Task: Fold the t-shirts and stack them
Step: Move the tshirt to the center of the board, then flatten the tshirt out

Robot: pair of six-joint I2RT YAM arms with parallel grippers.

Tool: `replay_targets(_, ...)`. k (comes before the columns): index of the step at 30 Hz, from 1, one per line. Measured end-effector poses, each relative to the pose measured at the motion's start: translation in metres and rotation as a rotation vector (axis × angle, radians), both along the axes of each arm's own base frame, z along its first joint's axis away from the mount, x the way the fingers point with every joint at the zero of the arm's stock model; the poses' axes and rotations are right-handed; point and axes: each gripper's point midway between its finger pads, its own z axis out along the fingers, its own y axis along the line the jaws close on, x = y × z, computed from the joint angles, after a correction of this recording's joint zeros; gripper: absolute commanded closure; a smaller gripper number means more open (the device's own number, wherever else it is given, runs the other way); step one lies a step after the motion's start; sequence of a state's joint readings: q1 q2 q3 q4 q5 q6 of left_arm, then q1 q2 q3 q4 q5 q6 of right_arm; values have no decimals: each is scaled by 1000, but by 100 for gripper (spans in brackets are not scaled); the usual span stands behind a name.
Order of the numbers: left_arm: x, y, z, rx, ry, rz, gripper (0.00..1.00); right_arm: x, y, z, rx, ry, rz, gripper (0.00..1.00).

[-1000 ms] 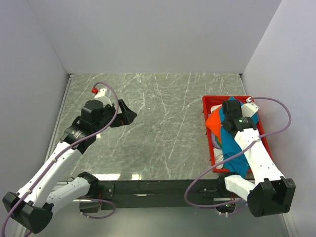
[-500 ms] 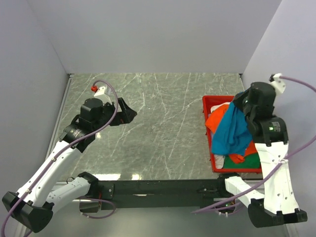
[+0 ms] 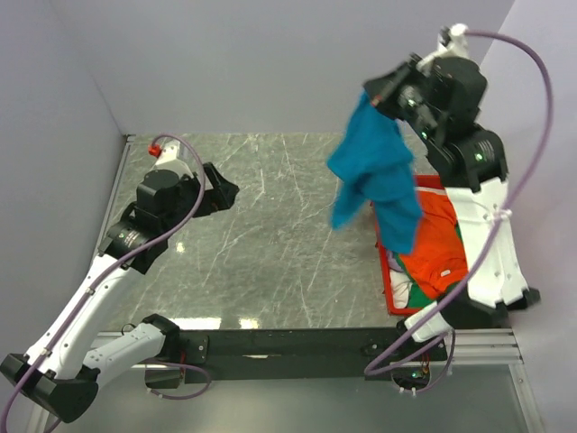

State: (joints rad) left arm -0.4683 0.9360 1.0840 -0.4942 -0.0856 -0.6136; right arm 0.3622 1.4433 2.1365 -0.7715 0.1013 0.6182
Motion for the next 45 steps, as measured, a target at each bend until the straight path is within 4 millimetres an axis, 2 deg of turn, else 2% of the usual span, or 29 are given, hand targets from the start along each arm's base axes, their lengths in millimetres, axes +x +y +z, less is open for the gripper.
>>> replay_targets(2,4,8,9,0,-21,41,2,5,31,17,12,-38,78,100)
replay_targets(4,7,17,17,0,-40,81,2,6,53,24,22,-60,141,100)
replay_targets(7,12,30,27,1,-66,141,2,0,81,23,28,-63,226,100)
replay_targets(10,14,39,33,3,-81,183,2,-1,96,11,29,-59,273,100)
replay_targets(12,15,42,34,5,-84,201,3,2,97,-11,20,-26,273,77)
replay_targets(14,16,43,33,4,-79,205,5,3,93,-52,-6,37,253,58)
replay_targets(15,16,42,32,3,-76,206,6,5,89,-79,-16,81,242,49)
replay_targets(19,19,40,16,-14,-40,213,11,9,54,-208,-76,306,159,42)
replay_targets(21,20,37,-7,-24,5,218,14,5,38,-272,-125,432,116,41)
replay_targets(23,18,37,-37,-25,65,230,17,-11,34,-319,-173,534,119,41)
replay_targets(24,16,37,-56,-21,106,237,18,-21,38,-339,-201,573,137,40)
replay_targets(25,14,38,-76,-17,147,248,19,-30,43,-349,-216,593,160,40)
replay_targets(27,9,42,-109,-17,225,278,21,-46,66,-359,-252,597,233,40)
replay_targets(29,5,49,-132,-19,280,314,22,-55,100,-358,-282,556,323,40)
replay_targets(34,3,80,-169,-57,354,450,25,-70,189,-363,-373,485,513,40)
replay_targets(36,2,98,-179,-75,372,519,26,-76,226,-369,-392,462,584,41)
replay_targets(38,-1,113,-186,-92,383,580,26,-80,253,-379,-409,452,637,41)
replay_targets(42,-1,136,-191,-126,390,661,28,-83,294,-400,-435,449,698,42)
replay_targets(45,1,140,-192,-156,385,679,31,-75,319,-413,-448,448,712,42)
